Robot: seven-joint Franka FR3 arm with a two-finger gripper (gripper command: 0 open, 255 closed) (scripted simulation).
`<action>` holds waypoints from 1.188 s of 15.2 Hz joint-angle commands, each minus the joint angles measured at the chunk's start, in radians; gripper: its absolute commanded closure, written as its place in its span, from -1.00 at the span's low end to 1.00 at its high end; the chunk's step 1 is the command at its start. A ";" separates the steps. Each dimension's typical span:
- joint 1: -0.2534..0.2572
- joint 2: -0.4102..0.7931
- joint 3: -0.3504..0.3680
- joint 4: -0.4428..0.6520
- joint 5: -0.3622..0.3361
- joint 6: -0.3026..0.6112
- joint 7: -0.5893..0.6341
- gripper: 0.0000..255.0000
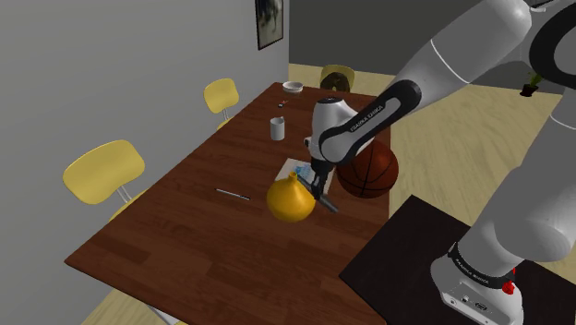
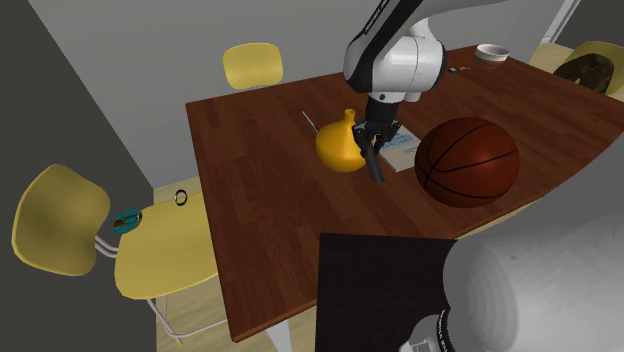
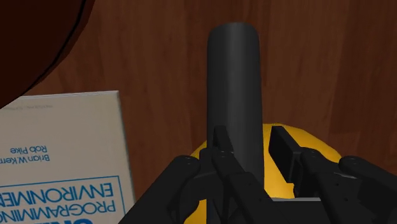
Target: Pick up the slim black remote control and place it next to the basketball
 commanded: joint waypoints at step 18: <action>0.018 0.182 -0.009 -0.019 0.009 0.223 -0.003 -1.00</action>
